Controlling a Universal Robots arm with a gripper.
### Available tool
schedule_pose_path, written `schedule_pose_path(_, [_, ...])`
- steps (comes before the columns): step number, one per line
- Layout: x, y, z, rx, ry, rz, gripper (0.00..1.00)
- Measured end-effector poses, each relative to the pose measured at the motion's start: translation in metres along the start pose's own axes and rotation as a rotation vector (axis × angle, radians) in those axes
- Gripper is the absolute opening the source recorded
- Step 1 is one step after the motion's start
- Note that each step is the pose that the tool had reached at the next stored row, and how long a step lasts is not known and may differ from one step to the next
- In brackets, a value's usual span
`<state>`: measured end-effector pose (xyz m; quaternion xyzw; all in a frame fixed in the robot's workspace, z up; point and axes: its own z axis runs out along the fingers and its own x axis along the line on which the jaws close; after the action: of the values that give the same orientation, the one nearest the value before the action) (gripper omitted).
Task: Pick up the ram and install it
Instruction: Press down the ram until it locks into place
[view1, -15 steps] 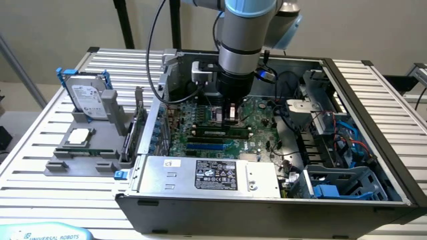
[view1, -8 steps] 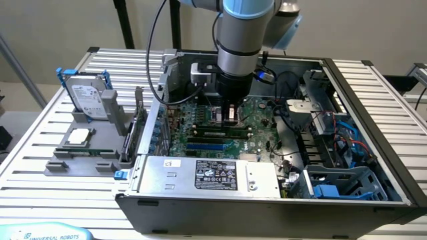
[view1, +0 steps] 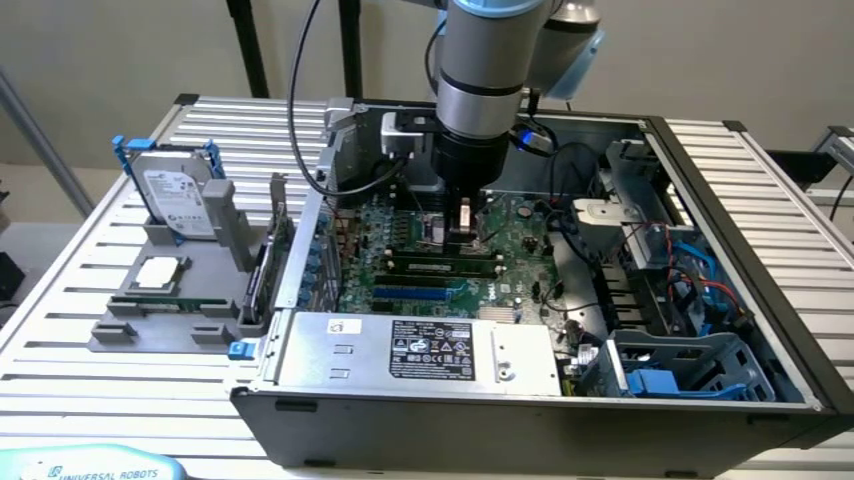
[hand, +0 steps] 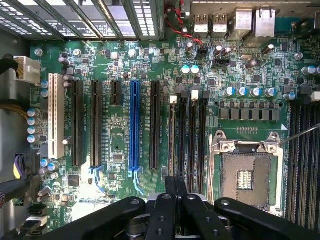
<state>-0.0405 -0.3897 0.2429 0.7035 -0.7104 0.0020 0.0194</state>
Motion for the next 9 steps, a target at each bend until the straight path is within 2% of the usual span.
schedule_pose_path(9, [0.0000, 0.0000, -0.0001, -0.0001, 0.0001, 0.000, 0.11])
